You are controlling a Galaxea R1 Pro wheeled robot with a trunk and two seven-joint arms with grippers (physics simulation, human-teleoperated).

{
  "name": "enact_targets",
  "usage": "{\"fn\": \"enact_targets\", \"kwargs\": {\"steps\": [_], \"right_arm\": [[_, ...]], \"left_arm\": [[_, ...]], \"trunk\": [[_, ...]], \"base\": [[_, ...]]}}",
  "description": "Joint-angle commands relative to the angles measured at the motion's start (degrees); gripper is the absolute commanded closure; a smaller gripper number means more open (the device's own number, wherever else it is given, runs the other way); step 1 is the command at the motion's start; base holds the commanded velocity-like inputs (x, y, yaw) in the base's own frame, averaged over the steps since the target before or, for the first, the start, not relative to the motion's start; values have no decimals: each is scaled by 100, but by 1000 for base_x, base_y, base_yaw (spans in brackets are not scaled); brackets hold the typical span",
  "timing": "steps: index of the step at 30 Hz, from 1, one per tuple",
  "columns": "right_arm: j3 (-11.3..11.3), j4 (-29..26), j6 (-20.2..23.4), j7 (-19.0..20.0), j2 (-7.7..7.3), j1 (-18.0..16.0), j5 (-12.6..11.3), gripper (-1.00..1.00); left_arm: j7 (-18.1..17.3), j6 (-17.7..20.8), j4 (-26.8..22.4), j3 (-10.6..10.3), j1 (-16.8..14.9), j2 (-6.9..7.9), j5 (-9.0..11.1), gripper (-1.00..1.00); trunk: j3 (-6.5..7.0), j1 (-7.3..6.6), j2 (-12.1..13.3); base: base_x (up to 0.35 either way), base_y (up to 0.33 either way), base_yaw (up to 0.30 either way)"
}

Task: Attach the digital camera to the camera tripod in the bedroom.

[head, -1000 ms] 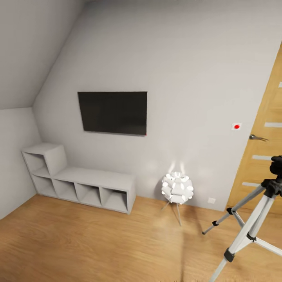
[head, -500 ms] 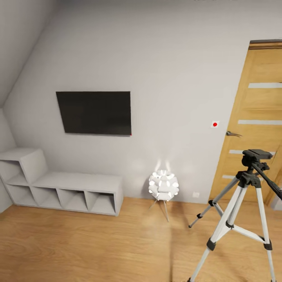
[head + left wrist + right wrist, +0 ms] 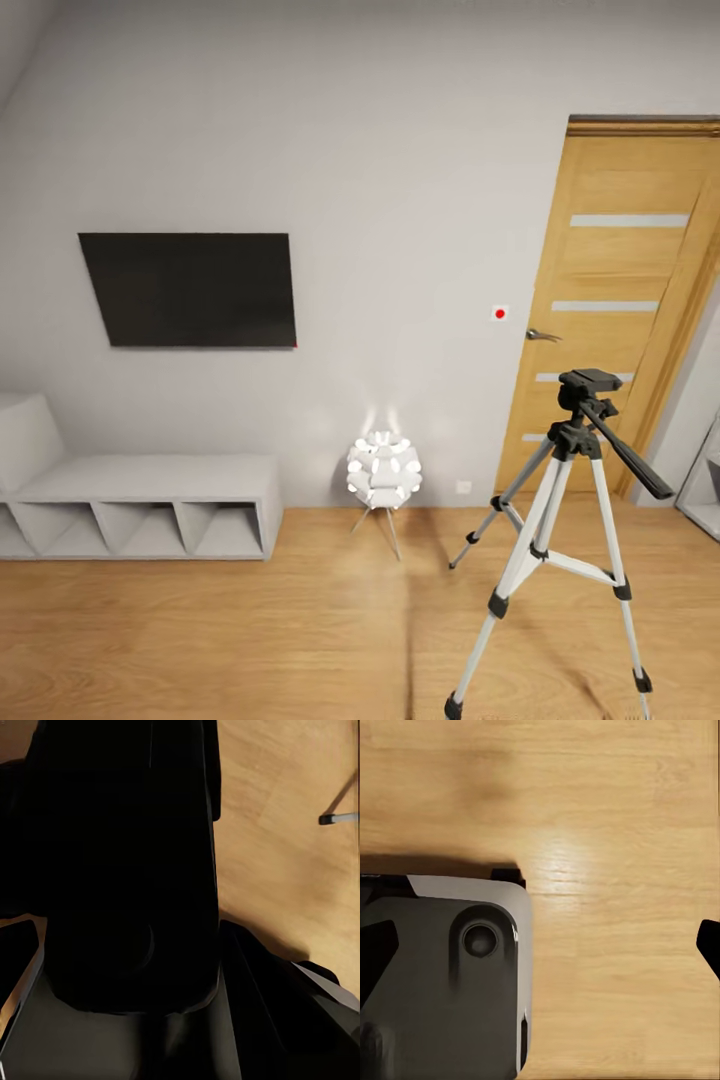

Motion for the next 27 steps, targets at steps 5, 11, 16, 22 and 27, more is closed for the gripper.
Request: {"fn": "enact_targets", "kwargs": {"steps": [5, 11, 16, 22, 27], "right_arm": [[-49, 18, -31, 11, -3, -9, 48, -100], [-49, 18, -31, 11, -3, -9, 45, -100], [-48, 18, -34, 11, -3, -9, 45, -100], [-47, 18, -39, 11, -3, -9, 49, -100], [-45, 18, -40, 11, -3, -9, 49, -100]], "left_arm": [[-34, -14, 8, -10, -3, 1, 32, 100], [-32, -18, 8, -10, -5, 1, 36, 100], [-29, -18, 8, -10, -4, 1, 37, 100], [-27, -20, 8, -10, -5, 1, 45, 100], [-27, -19, 8, -10, -5, 1, 45, 100]], "trunk": [[-10, 2, -9], [-10, 2, -9], [-10, 2, -9], [-10, 2, -9], [-10, 2, -9]], "base": [[0, 0, -258], [0, 0, -258], [0, 0, -257], [0, 0, -239], [0, 0, -225]]}}
